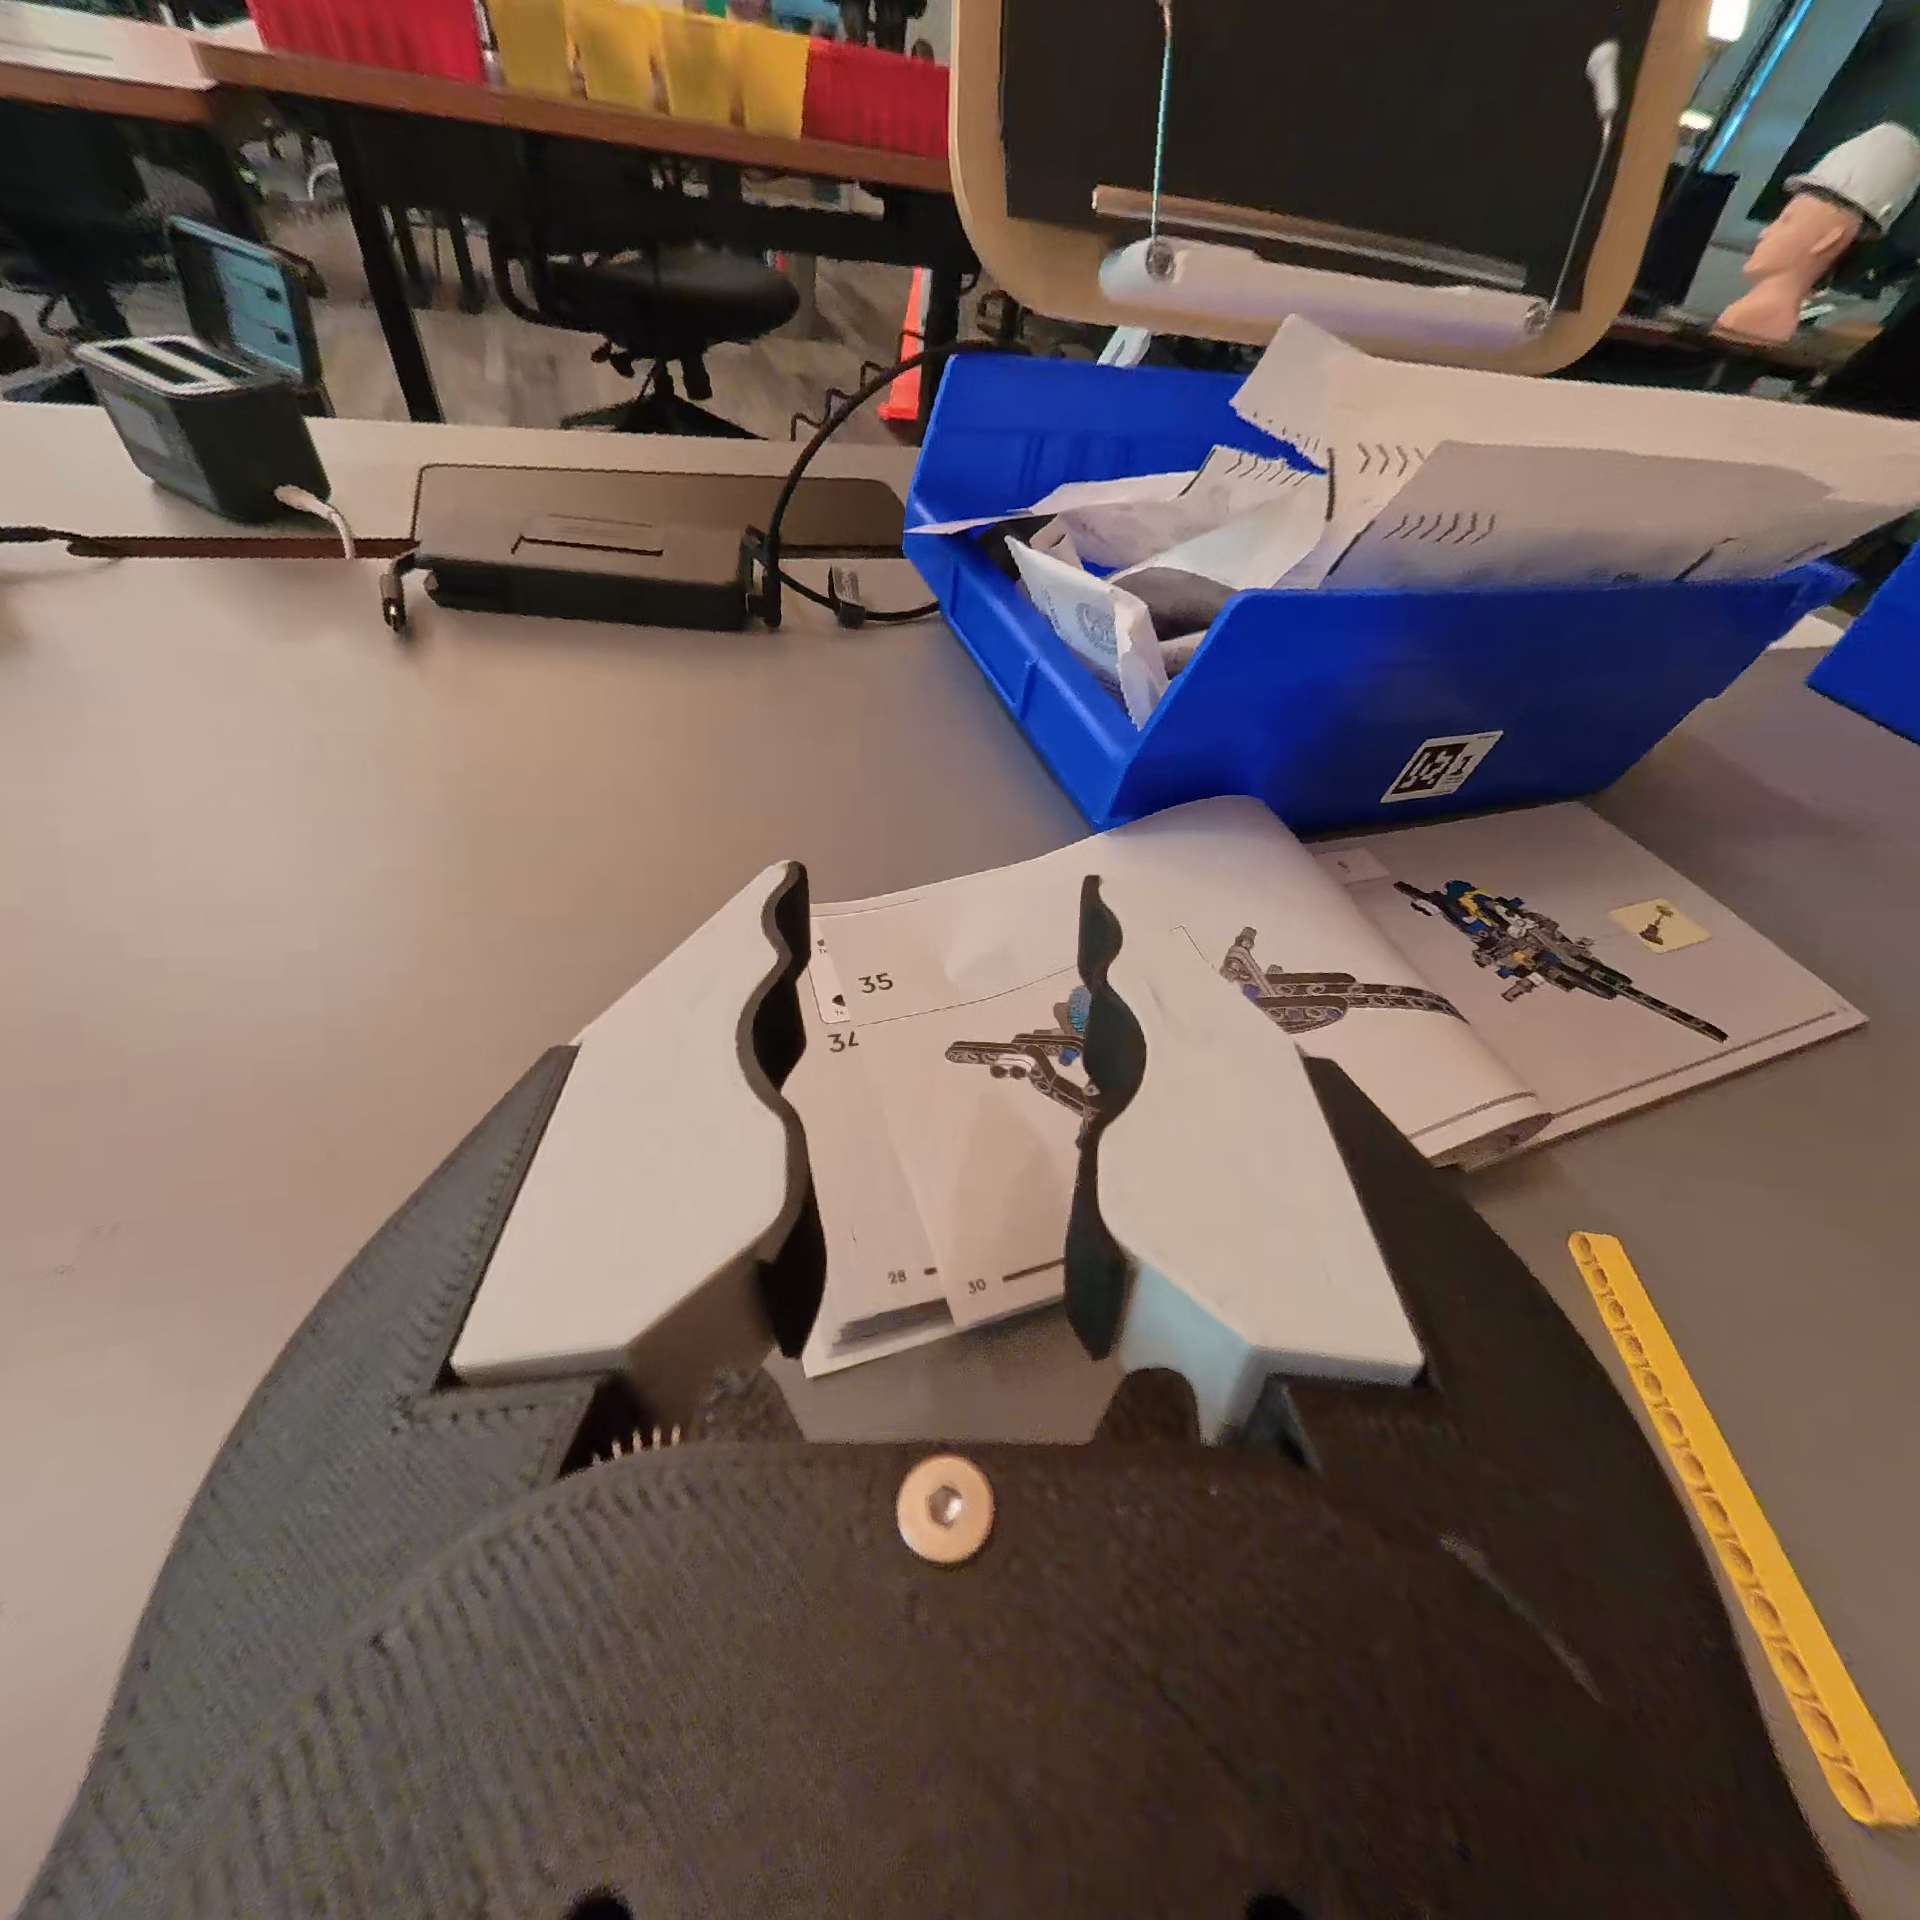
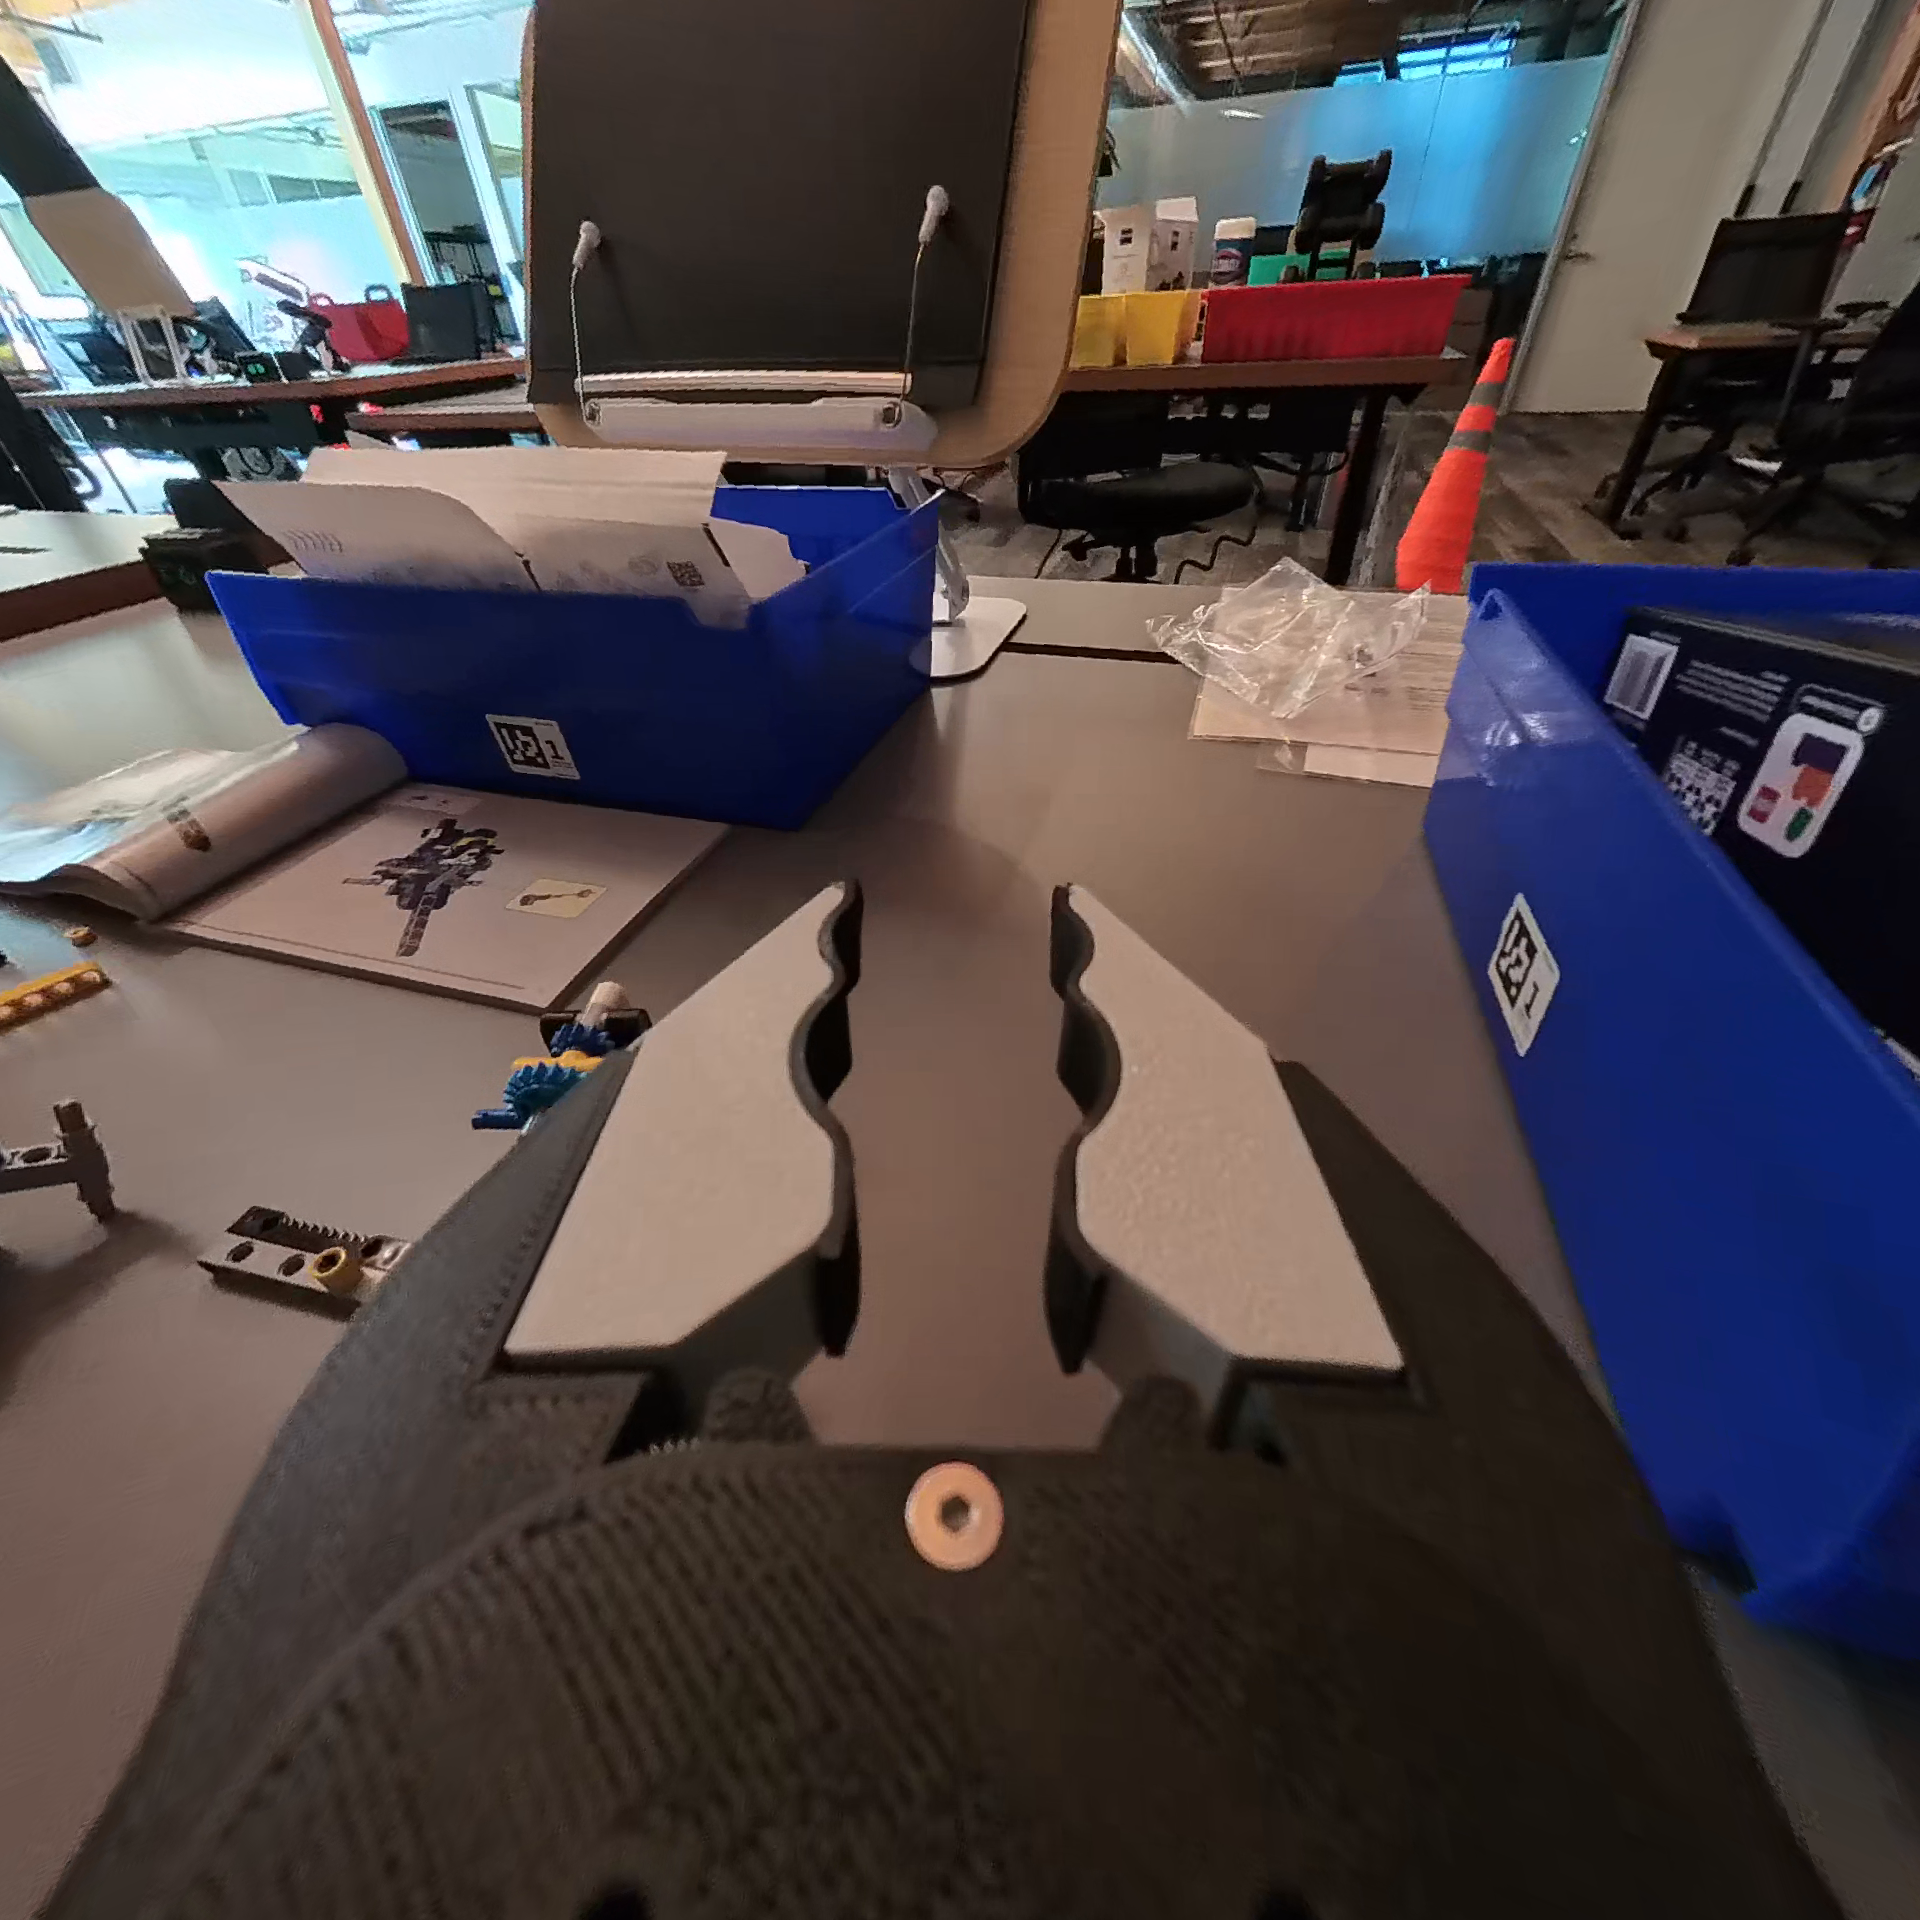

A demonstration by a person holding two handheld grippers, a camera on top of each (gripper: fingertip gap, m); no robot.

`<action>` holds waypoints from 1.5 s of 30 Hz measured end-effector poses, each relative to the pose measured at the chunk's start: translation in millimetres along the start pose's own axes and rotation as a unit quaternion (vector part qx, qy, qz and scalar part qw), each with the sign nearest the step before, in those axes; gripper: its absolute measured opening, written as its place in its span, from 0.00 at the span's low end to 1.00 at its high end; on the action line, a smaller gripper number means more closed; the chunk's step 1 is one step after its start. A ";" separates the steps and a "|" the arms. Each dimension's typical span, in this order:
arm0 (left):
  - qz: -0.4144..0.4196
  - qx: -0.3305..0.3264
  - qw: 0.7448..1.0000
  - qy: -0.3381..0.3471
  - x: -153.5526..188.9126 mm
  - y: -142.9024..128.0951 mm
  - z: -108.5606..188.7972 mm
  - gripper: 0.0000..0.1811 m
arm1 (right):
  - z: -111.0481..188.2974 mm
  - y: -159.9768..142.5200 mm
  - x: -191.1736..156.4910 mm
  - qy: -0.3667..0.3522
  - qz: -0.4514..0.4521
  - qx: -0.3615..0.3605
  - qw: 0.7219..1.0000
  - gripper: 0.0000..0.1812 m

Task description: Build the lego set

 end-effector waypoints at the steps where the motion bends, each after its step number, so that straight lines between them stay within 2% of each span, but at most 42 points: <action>1: 0.002 0.004 1.000 0.001 0.0 0.2 1.1 0.27 | -2.0 -2.2 0.7 0.000 -0.002 -0.005 1.000 0.20; 7: -0.033 -0.009 0.999 0.015 6.9 -2.0 -2.3 0.26 | -11.0 -7.2 -1.3 -0.002 0.010 -0.046 0.999 0.19; 14: -0.064 -0.011 0.997 0.030 12.9 -3.6 -2.9 0.24 | -11.2 -7.9 2.0 0.000 -0.006 -0.048 0.999 0.19; 26: -0.031 -0.009 0.999 0.017 8.5 -2.5 -1.7 0.24 | -12.5 -8.8 2.4 -0.004 -0.006 -0.055 0.998 0.18; 45: -0.041 -0.012 0.999 0.018 10.5 -3.3 -2.7 0.24 | -11.0 -8.1 4.0 -0.006 -0.014 -0.049 0.999 0.18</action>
Point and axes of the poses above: each gripper's, where its closed fingertips meet, z back along the fingers, y out of its top, x = y × z across the jaws, the point moved 7 cm from there along z, back along the fingers, and after that the axes turned 14 degrees about y, right-handed, at the moved point
